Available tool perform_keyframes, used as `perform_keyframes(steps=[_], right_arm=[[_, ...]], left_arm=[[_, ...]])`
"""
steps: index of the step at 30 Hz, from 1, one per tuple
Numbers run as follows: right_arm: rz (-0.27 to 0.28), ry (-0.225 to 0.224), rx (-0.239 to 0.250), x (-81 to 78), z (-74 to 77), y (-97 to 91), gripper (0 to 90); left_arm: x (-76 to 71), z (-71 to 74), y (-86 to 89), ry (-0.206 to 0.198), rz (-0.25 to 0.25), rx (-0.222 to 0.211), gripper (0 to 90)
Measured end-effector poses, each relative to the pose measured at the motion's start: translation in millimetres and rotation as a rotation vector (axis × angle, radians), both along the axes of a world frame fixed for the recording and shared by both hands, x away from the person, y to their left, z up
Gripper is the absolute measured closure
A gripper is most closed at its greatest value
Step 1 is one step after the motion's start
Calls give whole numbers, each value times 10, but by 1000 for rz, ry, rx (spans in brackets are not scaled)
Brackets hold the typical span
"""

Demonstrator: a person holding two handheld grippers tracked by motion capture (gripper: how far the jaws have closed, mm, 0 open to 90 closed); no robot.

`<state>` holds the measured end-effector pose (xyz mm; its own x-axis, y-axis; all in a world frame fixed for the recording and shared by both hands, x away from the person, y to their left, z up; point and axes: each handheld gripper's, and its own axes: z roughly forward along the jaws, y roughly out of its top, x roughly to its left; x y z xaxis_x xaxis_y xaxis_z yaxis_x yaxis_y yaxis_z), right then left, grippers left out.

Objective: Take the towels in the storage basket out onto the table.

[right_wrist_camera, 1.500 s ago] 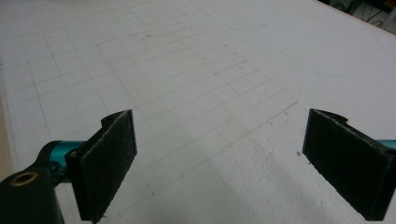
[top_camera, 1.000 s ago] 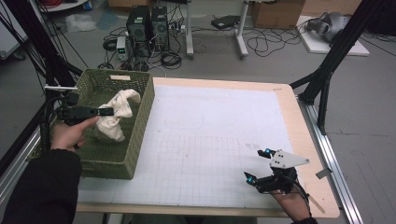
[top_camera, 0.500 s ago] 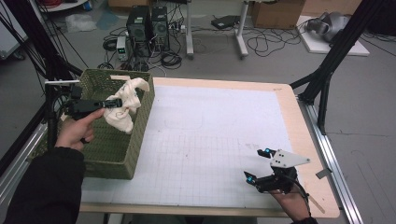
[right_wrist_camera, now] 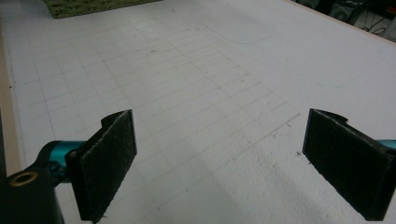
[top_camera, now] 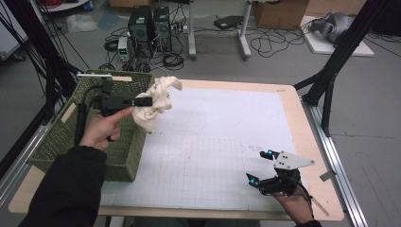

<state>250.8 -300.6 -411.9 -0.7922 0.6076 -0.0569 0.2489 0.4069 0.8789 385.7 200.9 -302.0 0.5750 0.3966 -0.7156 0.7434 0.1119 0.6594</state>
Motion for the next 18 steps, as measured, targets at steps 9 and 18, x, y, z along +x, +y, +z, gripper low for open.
perform_keyframes(steps=[9,18], right_arm=[[10,3,-5,-10,-4,15,91],[15,-2,0,-11,12,25,90]], left_arm=[[40,-95,-441,9,-56,57,771],[-11,-199,-881,-13,-104,148,770]])
